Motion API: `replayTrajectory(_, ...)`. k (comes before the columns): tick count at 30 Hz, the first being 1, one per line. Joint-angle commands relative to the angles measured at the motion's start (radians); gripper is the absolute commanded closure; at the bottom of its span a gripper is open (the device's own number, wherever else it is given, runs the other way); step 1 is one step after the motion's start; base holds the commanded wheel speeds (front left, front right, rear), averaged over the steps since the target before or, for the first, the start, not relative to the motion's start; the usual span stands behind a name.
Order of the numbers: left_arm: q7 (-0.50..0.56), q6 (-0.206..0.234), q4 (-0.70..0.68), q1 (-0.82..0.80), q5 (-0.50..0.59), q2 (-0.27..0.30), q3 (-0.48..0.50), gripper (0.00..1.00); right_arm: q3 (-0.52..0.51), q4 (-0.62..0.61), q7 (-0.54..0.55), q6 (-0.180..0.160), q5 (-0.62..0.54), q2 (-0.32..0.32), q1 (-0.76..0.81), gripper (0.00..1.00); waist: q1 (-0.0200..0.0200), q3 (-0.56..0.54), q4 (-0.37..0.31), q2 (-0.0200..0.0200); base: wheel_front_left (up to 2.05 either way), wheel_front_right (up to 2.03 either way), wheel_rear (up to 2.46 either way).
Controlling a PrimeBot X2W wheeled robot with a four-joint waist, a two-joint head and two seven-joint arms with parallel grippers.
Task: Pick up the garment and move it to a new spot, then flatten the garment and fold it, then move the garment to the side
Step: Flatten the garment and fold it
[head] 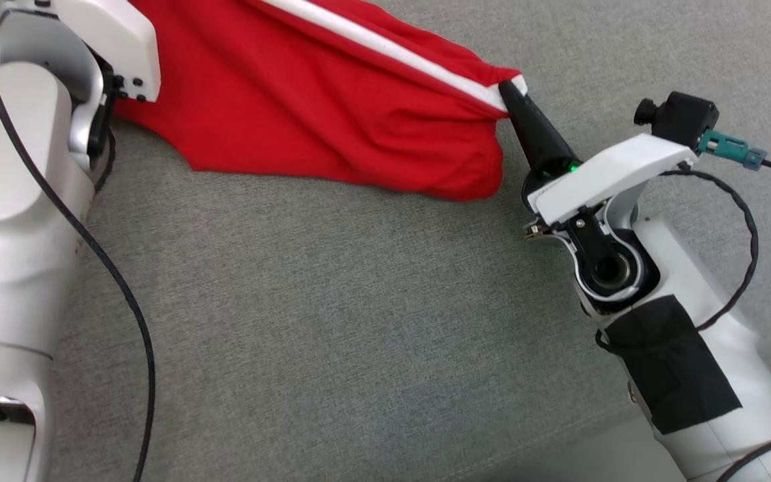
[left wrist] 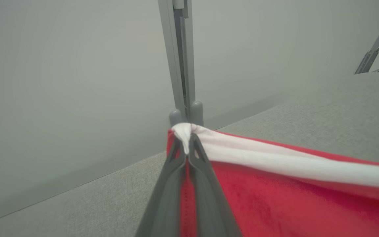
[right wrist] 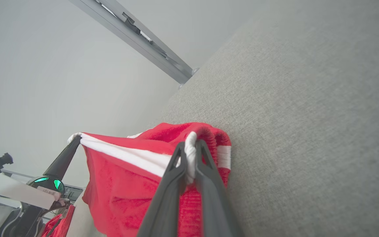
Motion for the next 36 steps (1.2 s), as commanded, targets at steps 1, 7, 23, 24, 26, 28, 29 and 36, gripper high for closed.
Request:
replayTrajectory(1,0.007,-0.012,0.027,-0.044,0.012,0.013,-0.009,1.0,0.015,0.018,-0.035,0.0,0.03,-0.009,-0.032,1.0,0.0,0.018,-0.016,0.0,0.0,0.0,0.0)
replayTrajectory(7,0.035,-0.025,0.106,-0.127,0.042,0.014,-0.047,1.0,0.07,0.091,-0.131,0.0,0.106,-0.009,-0.12,1.0,0.0,0.045,-0.036,0.0,0.0,0.0,0.0)
replayTrajectory(23,0.036,-0.018,0.272,-0.223,0.05,-0.001,-0.086,0.84,0.267,0.278,-0.216,0.0,0.282,-0.004,-0.254,0.0,0.0,0.099,-0.05,0.0,0.0,0.0,0.0)
replayTrajectory(24,0.031,-0.017,0.28,-0.226,0.05,-0.003,-0.088,0.65,0.273,0.286,-0.223,0.0,0.287,-0.004,-0.261,0.0,0.0,0.101,-0.05,0.0,0.0,0.0,0.0)
replayTrajectory(26,0.01,-0.013,0.287,-0.23,0.046,-0.01,-0.088,0.46,0.283,0.298,-0.23,0.001,0.3,-0.004,-0.274,0.0,0.0,0.102,-0.047,0.0,0.0,0.0,0.0)
replayTrajectory(28,-0.016,-0.005,0.294,-0.235,0.04,-0.015,-0.084,0.0,0.285,0.309,-0.235,0.001,0.31,-0.004,-0.285,0.0,0.0,0.101,-0.045,0.0,0.0,0.0,0.0)
replayTrajectory(29,-0.025,-0.005,0.299,-0.235,0.038,-0.018,-0.085,0.0,0.286,0.313,-0.238,0.001,0.311,-0.004,-0.289,0.0,0.0,0.099,-0.042,0.0,0.0,0.0,0.0)
replayTrajectory(36,-0.122,0.002,0.315,-0.235,0.015,-0.042,-0.075,0.0,0.206,0.33,-0.241,0.001,0.243,-0.007,-0.301,0.0,0.0,0.063,-0.023,0.0,0.0,0.0,0.0)
